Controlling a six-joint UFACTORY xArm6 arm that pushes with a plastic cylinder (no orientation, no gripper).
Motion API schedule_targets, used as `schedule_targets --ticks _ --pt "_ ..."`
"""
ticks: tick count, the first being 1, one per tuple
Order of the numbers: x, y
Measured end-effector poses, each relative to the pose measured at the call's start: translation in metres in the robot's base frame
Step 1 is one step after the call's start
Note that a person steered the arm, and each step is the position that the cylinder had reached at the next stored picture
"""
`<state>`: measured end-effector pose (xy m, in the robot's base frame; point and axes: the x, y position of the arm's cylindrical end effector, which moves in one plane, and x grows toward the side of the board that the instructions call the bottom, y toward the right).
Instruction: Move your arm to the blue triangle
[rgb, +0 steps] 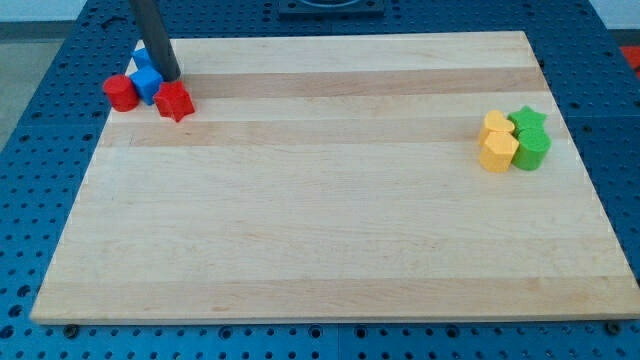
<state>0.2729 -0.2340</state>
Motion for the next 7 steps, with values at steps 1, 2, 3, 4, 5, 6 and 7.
schedule_targets --ticks 1,2,3,4,5,6,7 --pt "-0.001 0.002" --pt "-0.004 0.072" --pt "-0.035 0.11" --pt "-0.08 0.106" --pt "-0.081 0.104" --pt "-0.081 0.084" --pt "-0.081 0.027"
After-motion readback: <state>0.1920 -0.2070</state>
